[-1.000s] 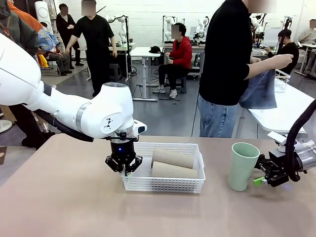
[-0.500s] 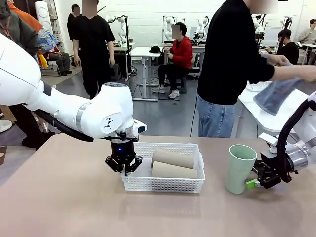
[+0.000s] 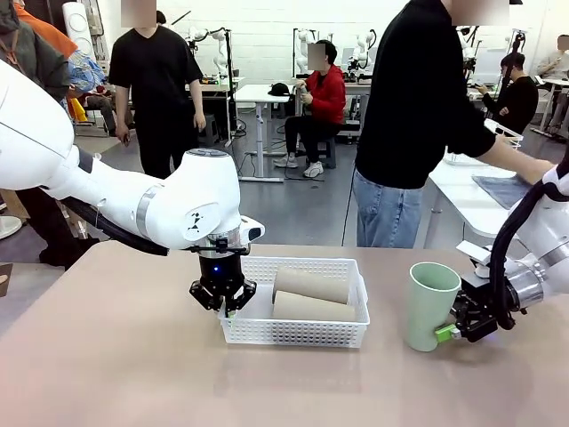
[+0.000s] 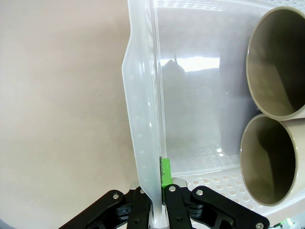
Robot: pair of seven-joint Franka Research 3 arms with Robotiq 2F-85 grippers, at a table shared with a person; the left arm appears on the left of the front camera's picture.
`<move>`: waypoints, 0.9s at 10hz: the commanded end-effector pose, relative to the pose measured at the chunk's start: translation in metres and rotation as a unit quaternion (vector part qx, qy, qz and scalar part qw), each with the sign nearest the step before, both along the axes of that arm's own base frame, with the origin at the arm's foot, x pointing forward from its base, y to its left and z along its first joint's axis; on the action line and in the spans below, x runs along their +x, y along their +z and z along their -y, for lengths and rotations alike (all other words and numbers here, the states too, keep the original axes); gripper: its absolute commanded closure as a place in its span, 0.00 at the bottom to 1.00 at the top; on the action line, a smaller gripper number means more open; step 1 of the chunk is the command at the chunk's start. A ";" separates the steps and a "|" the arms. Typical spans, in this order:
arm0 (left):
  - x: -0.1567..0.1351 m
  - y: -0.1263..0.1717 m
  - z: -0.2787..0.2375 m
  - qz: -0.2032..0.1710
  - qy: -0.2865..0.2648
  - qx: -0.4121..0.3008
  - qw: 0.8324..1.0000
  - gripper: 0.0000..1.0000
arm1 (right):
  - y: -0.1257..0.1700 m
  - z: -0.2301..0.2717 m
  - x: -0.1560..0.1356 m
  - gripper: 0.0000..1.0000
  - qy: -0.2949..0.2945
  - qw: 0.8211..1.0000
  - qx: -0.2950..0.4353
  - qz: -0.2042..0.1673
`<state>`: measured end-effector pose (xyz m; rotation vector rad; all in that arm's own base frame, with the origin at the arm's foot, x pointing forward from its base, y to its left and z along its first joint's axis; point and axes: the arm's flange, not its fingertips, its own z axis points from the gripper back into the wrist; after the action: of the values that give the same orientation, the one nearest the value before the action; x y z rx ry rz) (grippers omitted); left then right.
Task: Clean and organize the cups into the basket.
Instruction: Pick up the Reusable plastic cup from the right side of the table and stack it inside the Organizing basket in the center of the table.
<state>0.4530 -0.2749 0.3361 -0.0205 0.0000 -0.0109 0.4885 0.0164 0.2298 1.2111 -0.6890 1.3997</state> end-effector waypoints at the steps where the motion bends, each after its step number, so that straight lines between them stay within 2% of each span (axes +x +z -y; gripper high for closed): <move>1: -0.002 -0.002 -0.003 0.001 -0.003 -0.003 1.000 1.00 | -0.005 -0.010 -0.004 0.00 0.024 1.000 -0.001 -0.001; 5: -0.002 -0.002 -0.003 0.001 -0.003 -0.003 1.000 1.00 | -0.011 -0.017 -0.006 0.00 0.049 0.999 0.003 -0.001; 6: -0.002 -0.002 -0.003 0.001 -0.003 -0.003 1.000 1.00 | -0.010 -0.016 -0.005 0.59 0.055 0.998 0.005 0.001; 7: -0.002 -0.002 -0.003 0.001 -0.003 -0.003 1.000 1.00 | -0.011 -0.015 -0.005 0.59 0.055 0.998 0.006 0.001; 8: -0.002 -0.002 -0.003 0.001 -0.003 -0.003 1.000 1.00 | -0.012 -0.015 -0.005 1.00 0.056 0.998 0.007 0.002; 9: -0.002 -0.002 -0.003 0.001 -0.003 -0.003 1.000 1.00 | -0.012 -0.014 -0.005 0.61 0.055 0.998 0.008 0.004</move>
<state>0.4530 -0.2750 0.3361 -0.0205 0.0000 -0.0109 0.4824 0.0341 0.2211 1.2593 -0.6506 1.4584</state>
